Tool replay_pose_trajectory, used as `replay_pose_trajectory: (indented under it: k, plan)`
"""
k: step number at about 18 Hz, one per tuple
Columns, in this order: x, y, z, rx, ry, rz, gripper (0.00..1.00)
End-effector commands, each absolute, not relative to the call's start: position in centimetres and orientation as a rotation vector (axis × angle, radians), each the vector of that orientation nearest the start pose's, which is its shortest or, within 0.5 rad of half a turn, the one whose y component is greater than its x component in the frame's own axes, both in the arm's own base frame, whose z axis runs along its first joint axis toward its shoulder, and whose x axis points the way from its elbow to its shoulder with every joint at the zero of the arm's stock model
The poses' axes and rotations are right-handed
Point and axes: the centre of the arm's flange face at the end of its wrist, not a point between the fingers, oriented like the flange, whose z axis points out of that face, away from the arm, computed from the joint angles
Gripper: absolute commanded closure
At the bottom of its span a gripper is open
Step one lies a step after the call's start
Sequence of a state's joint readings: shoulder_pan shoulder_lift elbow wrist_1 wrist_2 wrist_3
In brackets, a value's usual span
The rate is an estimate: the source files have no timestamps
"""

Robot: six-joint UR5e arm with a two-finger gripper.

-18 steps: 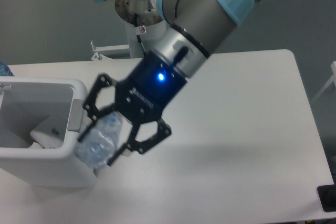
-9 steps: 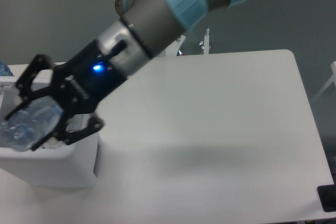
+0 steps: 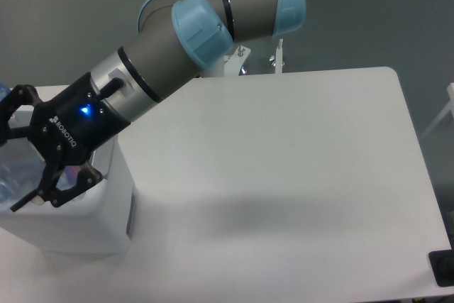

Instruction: Place the trash in the trash can

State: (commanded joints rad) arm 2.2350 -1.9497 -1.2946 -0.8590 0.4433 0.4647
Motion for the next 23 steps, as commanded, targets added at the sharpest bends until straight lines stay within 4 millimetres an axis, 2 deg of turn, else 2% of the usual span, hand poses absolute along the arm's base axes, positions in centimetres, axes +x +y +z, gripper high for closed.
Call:
replay_pose_trajectory:
  k: [2,4,8,10,13,15,17,19,20,21,22,23]
  plan:
    - [-22.9,65.1,53.6,-1.99,0.205,-0.707,0.0]
    - [-24.5,64.4,53.8,-1.986,0.186,-0.684,0.0]
    - [-30.0,62.4,53.4,-1.984,0.146,-0.589,0.0]
    - [-32.7,61.6,52.2,-2.067,0.106,-0.448,0.0]
    - [-36.1,59.8,47.4,-2.314,0.063,-0.134,0.0]
    - [-37.4,58.5,45.9,-2.466,0.081,0.07,0.0]
    - [-38.5,57.7,44.2,-2.546,0.094,0.159,0.0]
    - [-40.6,56.3,42.6,-2.595,0.121,0.205,0.0]
    - [-41.9,55.6,41.1,-2.622,0.131,0.206,0.0]
    - [-43.5,54.7,38.5,-2.663,0.134,0.191,0.0]
    - [-45.8,52.8,35.5,-2.715,0.134,0.183,0.0]
    - [-47.7,50.8,33.5,-2.771,0.149,0.202,0.0]
